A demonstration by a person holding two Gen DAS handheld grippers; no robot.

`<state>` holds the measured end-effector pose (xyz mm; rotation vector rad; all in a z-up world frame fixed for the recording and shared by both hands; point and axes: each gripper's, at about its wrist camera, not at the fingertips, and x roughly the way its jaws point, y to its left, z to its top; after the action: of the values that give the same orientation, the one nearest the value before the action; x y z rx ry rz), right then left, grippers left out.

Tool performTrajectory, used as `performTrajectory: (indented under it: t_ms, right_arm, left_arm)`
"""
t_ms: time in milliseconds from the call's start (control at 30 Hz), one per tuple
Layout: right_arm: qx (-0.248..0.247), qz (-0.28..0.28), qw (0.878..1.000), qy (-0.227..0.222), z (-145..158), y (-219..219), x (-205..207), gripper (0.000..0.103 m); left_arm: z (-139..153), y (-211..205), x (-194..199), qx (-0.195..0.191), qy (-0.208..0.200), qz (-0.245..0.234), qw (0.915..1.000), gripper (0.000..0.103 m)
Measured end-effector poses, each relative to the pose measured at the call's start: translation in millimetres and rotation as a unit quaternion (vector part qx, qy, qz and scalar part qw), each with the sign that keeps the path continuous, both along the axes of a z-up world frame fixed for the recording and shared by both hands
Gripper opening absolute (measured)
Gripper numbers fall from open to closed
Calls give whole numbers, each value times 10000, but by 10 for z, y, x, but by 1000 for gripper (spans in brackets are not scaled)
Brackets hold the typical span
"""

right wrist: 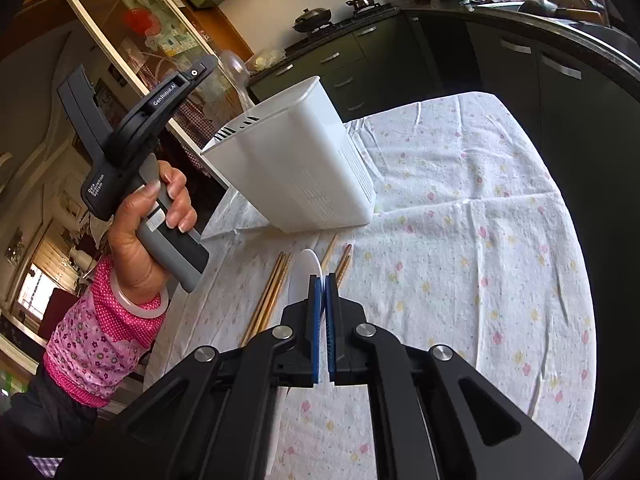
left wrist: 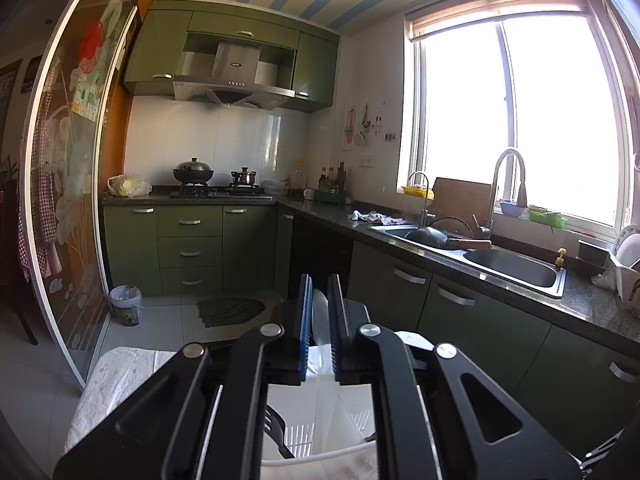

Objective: Organize utensils
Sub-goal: 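Lift both spoons over the white basket and open both tools to drop them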

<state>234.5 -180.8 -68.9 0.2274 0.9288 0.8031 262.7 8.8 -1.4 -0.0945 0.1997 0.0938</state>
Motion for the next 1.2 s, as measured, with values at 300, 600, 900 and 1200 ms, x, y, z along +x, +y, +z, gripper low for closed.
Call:
performTrajectory:
  t_ms: [300, 600, 900, 1200]
  right_arm:
    - [264, -341, 9963, -746, 590, 108, 198, 4]
    - [833, -1828, 9476, -2483, 1362, 358, 590, 4]
    - [-196, -2107, 9178, -3359, 1068, 1053, 822, 4]
    - [-521, -1895, 9135, -3561, 695, 999, 393, 45]
  left_arm:
    - [8, 191, -364, -546, 39, 34, 9985, 16]
    - [107, 86, -1239, -361, 16, -154, 9992, 24]
    - [57, 186, -1411, -478, 563, -180, 9971, 24]
    - [-91, 139, -1320, -449, 975, -170, 9941, 30]
